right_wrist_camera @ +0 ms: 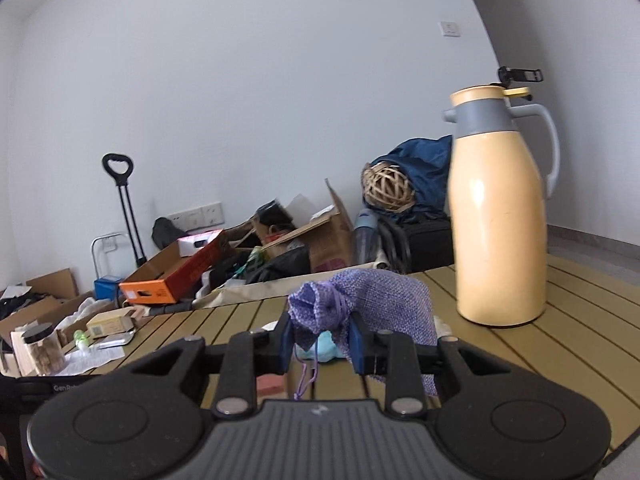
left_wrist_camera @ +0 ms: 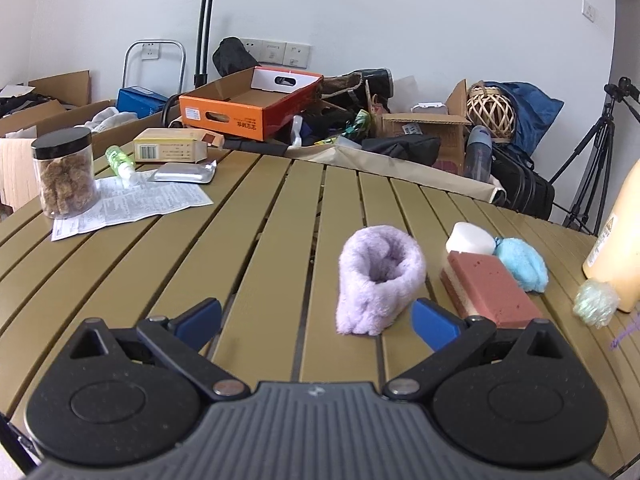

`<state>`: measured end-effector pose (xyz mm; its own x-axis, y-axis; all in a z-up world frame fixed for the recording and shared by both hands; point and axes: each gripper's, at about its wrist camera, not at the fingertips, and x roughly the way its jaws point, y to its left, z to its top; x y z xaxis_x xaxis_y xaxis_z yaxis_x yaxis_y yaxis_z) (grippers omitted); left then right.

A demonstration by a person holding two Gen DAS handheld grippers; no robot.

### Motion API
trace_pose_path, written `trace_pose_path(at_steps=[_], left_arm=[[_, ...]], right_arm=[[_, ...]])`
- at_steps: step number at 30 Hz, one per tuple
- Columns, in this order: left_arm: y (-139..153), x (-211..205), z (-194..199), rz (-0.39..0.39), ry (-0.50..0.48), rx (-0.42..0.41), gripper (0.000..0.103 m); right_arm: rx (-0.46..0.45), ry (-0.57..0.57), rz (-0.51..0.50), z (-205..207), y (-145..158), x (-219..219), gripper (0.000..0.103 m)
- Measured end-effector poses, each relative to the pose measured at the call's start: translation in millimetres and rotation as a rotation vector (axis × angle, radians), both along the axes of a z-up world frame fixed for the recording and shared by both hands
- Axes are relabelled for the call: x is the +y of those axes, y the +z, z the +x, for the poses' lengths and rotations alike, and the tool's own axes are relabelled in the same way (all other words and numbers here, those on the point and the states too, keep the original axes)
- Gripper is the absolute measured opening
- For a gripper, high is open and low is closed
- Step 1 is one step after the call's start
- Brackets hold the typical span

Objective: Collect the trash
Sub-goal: 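Grasp the lavender fuzzy wristband with the left tool while the right tool holds the bag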

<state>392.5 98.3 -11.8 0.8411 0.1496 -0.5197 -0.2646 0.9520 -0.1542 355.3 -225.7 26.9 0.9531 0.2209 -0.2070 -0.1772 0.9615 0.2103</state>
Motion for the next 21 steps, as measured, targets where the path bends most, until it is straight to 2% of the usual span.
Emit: trace_pose_path(at_steps=[11,21], left_arm=[[0,-15,14,0.027,-0.013,0.004,0.103],[-4,-20,44,0.054,-0.015,0.042,0.103]], right_arm=[[-0.010,-0.050,0.011,-6,-6,-33,0.027],[-0.002,-0.095,0.015,-8,-12,-51,0.027]])
